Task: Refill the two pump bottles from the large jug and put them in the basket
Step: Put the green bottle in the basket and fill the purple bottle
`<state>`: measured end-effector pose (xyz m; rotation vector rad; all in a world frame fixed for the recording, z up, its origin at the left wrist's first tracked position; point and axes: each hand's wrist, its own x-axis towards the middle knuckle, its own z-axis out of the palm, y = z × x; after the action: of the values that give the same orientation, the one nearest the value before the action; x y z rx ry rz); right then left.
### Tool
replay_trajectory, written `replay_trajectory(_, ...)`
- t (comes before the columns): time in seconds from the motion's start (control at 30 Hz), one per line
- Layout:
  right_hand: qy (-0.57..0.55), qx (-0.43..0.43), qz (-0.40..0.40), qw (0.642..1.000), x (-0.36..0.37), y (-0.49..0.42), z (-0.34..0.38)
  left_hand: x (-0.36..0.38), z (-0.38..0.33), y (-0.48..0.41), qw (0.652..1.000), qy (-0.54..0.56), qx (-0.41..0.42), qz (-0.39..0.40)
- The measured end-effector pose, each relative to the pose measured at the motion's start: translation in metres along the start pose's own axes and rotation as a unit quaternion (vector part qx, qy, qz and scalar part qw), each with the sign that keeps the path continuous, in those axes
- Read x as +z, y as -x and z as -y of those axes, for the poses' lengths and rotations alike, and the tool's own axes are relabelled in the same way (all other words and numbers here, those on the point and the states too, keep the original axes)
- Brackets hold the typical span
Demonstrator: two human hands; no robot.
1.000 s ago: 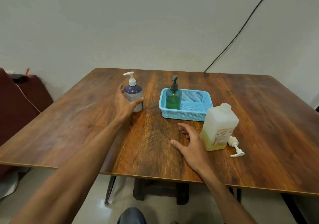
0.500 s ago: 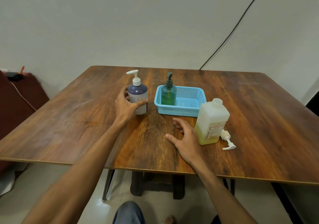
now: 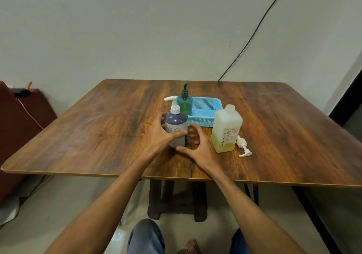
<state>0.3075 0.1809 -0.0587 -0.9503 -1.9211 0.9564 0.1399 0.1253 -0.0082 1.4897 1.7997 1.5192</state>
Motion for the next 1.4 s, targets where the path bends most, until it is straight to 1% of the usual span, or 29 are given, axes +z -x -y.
replay_trajectory(0.17, -0.023, -0.003, 0.0, 1.0, 0.0, 0.0, 0.002, 0.008, 0.0, 0.005, 0.999, -0.009, -0.005, 0.05)
replay_trajectory(0.4, -0.056, -0.028, 0.009, 0.998, 0.001, -0.005, -0.001, 0.008, 0.002, 0.006, 0.996, -0.009, 0.011, 0.092)
replay_trajectory(0.5, -0.063, -0.033, 0.004, 0.997, 0.001, -0.006, -0.004, 0.005, -0.003, 0.006, 0.996, 0.046, 0.009, 0.08)
replay_trajectory(0.6, -0.068, -0.026, -0.001, 0.997, 0.003, -0.008, -0.006, 0.004, -0.015, 0.002, 0.992, 0.102, 0.059, 0.055)
replay_trajectory(0.67, -0.066, -0.026, -0.002, 0.997, 0.004, -0.008, -0.005, 0.003, -0.023, -0.003, 0.988, 0.115, 0.079, 0.07)
replay_trajectory(0.77, -0.072, -0.023, -0.001, 0.997, 0.005, -0.009, -0.004, 0.004, -0.027, -0.01, 0.988, 0.11, 0.072, 0.082)
replay_trajectory(0.87, -0.078, -0.022, 0.001, 0.997, 0.005, -0.009, -0.004, 0.005, -0.023, -0.013, 0.989, 0.124, 0.065, 0.057)
replay_trajectory(1.07, -0.083, -0.017, 0.003, 0.996, 0.007, -0.009, -0.005, 0.013, -0.025, -0.006, 0.987, 0.146, 0.047, -0.043)
replay_trajectory(1.17, -0.08, -0.012, 0.001, 0.997, 0.008, -0.009, -0.004, 0.016, -0.03, -0.004, 0.985, 0.149, 0.042, -0.07)
replay_trajectory(1.27, -0.075, -0.012, 0.004, 0.997, 0.007, -0.009, -0.003, 0.018, -0.036, -0.005, 0.987, 0.15, 0.031, -0.04)
replay_trajectory(1.33, -0.075, -0.014, 0.004, 0.997, 0.006, -0.009, -0.003, 0.017, -0.036, -0.003, 0.988, 0.151, 0.026, 0.016)
replay_trajectory(1.4, -0.076, -0.017, 0.004, 0.997, 0.006, -0.009, -0.004, 0.013, -0.034, -0.001, 0.986, 0.146, 0.038, 0.071)
